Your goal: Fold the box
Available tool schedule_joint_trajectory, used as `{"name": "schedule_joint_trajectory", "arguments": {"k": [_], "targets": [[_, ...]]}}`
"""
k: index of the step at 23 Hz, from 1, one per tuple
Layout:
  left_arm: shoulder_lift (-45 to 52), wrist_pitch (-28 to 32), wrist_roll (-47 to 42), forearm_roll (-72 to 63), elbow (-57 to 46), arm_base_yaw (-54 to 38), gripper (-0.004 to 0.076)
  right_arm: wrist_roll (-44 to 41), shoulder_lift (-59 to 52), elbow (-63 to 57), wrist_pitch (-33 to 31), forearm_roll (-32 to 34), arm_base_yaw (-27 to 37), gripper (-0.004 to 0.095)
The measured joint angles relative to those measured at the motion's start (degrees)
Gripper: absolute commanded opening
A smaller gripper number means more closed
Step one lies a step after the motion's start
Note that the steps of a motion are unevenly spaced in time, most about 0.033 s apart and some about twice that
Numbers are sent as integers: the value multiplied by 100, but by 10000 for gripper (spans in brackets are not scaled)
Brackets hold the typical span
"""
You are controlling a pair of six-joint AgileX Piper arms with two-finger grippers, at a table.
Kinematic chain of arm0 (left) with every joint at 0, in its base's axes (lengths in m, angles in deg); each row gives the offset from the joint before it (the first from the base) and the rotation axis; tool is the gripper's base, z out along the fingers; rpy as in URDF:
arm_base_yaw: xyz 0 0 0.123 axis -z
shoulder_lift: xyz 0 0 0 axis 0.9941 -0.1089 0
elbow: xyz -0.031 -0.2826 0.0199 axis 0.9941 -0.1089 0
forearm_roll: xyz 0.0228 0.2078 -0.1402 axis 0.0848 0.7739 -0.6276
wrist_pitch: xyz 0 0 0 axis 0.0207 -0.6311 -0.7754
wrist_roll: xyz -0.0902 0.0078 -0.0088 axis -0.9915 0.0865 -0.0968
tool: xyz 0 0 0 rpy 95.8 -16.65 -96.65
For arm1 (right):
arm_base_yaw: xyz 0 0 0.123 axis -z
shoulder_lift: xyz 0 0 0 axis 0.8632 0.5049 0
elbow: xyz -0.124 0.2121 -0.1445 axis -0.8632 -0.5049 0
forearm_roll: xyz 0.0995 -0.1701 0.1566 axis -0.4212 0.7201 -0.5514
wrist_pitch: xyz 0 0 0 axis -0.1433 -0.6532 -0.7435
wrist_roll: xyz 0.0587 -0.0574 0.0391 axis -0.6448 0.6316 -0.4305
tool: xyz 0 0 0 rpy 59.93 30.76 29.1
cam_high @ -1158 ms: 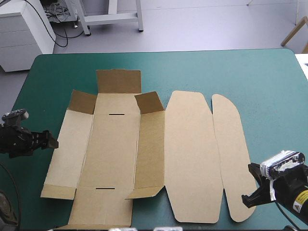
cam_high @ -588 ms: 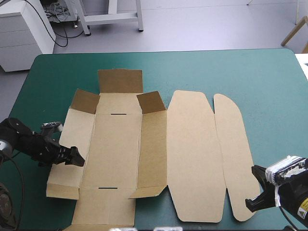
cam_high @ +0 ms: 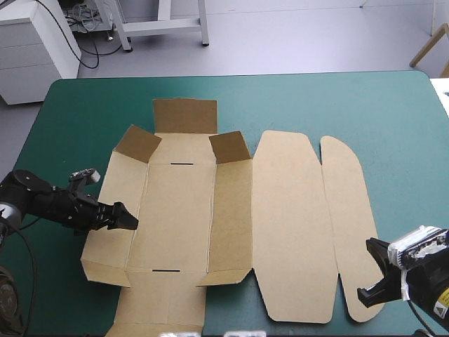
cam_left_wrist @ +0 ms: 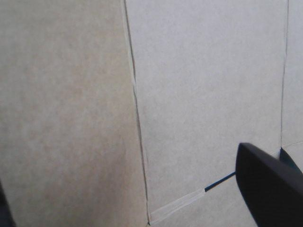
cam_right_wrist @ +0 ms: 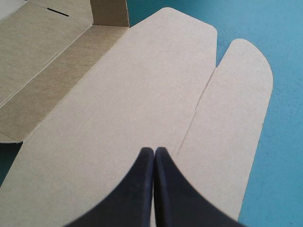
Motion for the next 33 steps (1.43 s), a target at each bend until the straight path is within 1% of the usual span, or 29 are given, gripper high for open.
{"name": "schedule_joint_trajectory", "arguments": {"k": [5, 7, 9, 10, 11, 12, 13, 14, 15, 21, 23, 27, 28, 33], "targets": [[-105, -22, 20, -76, 105, 0, 658, 0, 0, 0, 0, 0, 0, -19], [-236, -22, 20, -105, 202, 0, 618, 0, 0, 0, 0, 0, 0, -19], [-396, -16, 14, -199, 289, 0, 547, 0, 0, 0, 0, 0, 0, -19], [-480, -11, -3, -244, 313, 0, 453, 0, 0, 0, 0, 0, 0, -19], [-594, 10, -30, -267, 328, 0, 388, 0, 0, -6, 3, 0, 0, -19], [-620, 15, -45, -258, 333, 0, 228, 0, 0, -6, 8, 0, 0, -19], [-640, 22, -146, -217, 333, 0, 167, 4, 0, -12, 13, 0, 0, -19], [-636, 22, -177, -203, 333, 0, 17, 4, 0, -26, 20, 0, 0, -19], [-636, 26, -212, -189, 333, 0, -7, 6, 0, -76, 31, 0, 0, -19], [-641, 28, -279, -88, 364, 29, -10, 22, 0, -189, 37, -6, 0, -19], [-641, 17, -314, 186, 586, 273, -10, 22, 0, -189, 37, -6, 0, -19], [-659, -34, -868, 1340, 1596, 1244, -10, 22, 0, -189, 41, -12, 0, -19], [-683, -73, -997, 1874, 2016, 1592, -10, 22, 0, -189, 41, -12, 0, -19], [-901, -192, -1098, 3215, 3124, 2407, -10, 27, 0, -189, 41, -17, 0, -19]]}}
